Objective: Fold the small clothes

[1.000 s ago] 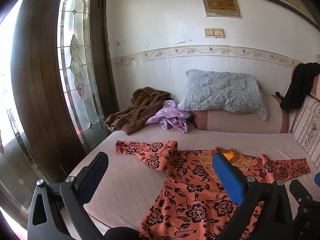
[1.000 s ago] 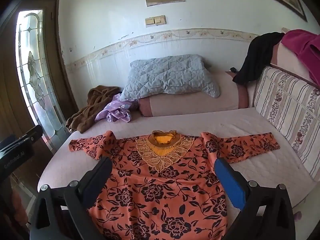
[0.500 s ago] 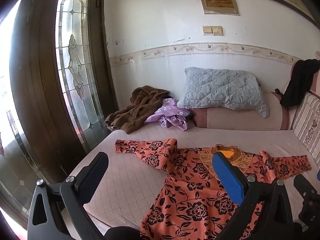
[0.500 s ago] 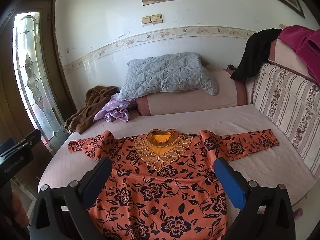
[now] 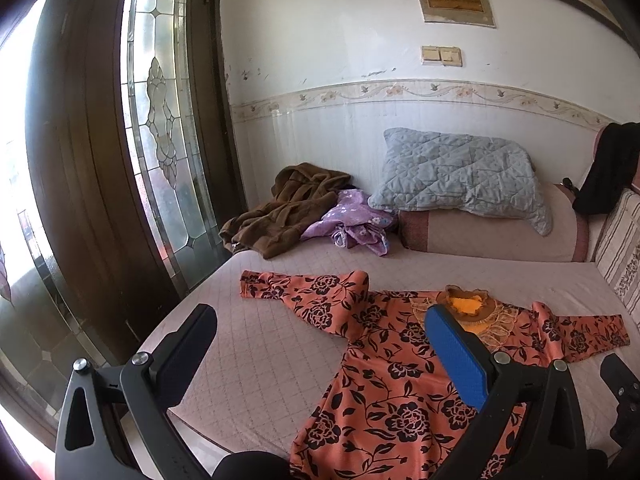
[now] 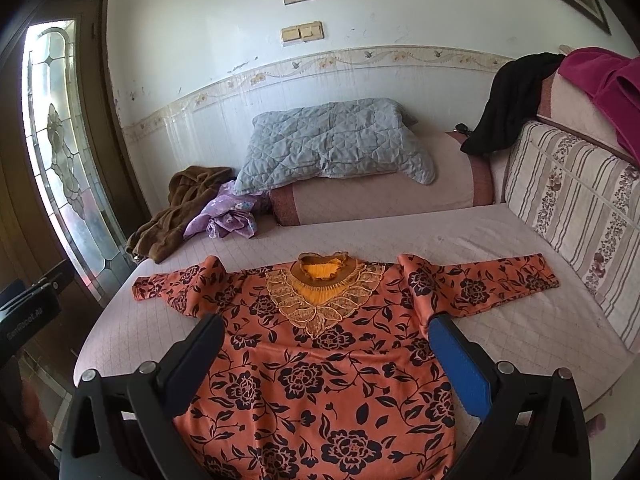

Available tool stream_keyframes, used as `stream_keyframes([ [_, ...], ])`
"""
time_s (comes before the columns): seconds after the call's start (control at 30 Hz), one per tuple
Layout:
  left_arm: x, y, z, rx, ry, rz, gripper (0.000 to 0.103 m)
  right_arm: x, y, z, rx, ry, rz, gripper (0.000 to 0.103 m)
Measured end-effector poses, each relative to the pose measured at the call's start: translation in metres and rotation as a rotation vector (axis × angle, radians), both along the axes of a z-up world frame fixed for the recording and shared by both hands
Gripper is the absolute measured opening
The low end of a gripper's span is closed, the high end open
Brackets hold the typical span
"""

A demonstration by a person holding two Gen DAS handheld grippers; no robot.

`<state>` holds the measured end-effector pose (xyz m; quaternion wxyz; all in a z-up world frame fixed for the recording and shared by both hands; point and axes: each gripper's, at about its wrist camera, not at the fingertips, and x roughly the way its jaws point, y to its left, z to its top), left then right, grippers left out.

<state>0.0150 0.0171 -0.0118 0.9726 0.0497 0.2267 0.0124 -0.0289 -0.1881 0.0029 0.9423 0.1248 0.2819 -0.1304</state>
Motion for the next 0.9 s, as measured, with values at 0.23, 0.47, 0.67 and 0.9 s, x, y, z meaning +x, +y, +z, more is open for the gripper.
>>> stream_keyframes([
  [0.23,0.004,0.008,-0.003,-0.004,0.0,0.017,0.103,0.004,0.003,-0.003,-0.005,0.009,0.009,0.103],
  [0.47,0.008,0.014,-0.007,-0.003,0.006,0.032,0.103,0.007,0.005,-0.004,-0.005,0.016,0.014,0.103],
  [0.67,0.01,0.02,-0.007,-0.01,0.008,0.044,0.103,0.01,0.008,-0.004,-0.01,0.021,0.02,0.103],
  [0.9,0.012,0.022,-0.008,-0.011,0.009,0.05,0.103,0.013,0.013,-0.005,-0.016,0.026,0.032,0.103],
])
